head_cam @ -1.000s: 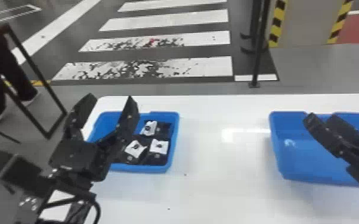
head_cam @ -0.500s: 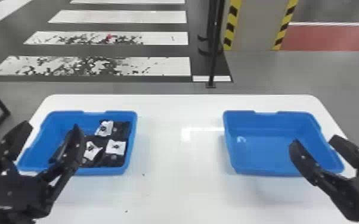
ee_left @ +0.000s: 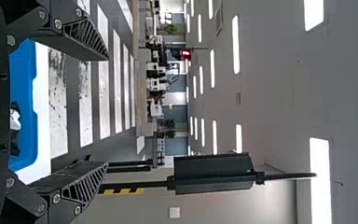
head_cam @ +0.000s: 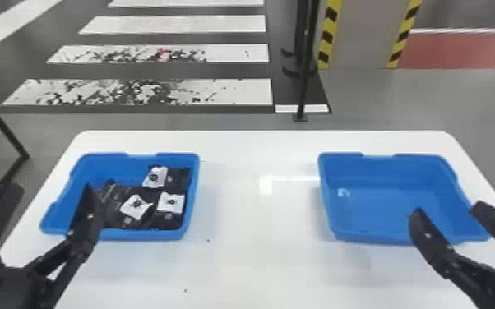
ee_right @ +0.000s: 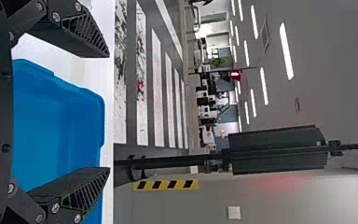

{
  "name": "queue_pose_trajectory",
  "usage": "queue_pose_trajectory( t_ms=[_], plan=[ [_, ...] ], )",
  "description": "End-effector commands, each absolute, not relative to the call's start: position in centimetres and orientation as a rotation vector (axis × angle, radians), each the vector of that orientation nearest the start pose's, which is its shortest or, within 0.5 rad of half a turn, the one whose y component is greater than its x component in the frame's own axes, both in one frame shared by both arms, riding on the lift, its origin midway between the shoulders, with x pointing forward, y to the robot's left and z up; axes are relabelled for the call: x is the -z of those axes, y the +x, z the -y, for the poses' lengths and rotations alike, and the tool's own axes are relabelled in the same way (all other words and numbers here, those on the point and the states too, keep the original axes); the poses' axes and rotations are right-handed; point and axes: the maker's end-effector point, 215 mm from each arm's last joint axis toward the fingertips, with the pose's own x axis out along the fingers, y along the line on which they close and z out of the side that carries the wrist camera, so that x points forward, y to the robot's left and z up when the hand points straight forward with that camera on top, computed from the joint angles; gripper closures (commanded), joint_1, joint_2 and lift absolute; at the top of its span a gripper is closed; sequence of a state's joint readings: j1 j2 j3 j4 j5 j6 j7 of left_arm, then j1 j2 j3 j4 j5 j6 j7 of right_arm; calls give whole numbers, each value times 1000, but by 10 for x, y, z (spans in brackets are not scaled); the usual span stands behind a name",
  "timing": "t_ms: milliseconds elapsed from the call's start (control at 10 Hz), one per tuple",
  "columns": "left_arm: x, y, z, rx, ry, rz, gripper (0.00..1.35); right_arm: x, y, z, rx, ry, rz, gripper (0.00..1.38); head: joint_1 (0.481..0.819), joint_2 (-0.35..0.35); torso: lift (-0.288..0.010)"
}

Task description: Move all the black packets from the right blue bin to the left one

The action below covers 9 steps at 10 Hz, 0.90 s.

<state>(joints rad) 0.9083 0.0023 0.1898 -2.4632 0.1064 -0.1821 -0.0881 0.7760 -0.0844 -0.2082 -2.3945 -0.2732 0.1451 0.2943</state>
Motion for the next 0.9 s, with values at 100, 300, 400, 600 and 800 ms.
queue_pose_trajectory(
  t_ms=[100,300,400,600,800],
  plan=[
    [208,336,-283,-19,48,156,259,270,370,245,-228,60,-43,177,695,62,-140],
    [206,336,-283,-19,50,158,259,267,369,245,-228,58,-39,177,695,61,-140],
    [206,337,-283,-18,50,158,263,263,370,245,-228,53,-32,176,695,61,-140],
    [204,337,-282,-16,48,163,265,258,370,244,-230,38,-28,171,695,62,-140],
    [201,338,-273,10,35,172,266,254,370,242,-236,25,-23,171,695,61,-140]
  ],
)
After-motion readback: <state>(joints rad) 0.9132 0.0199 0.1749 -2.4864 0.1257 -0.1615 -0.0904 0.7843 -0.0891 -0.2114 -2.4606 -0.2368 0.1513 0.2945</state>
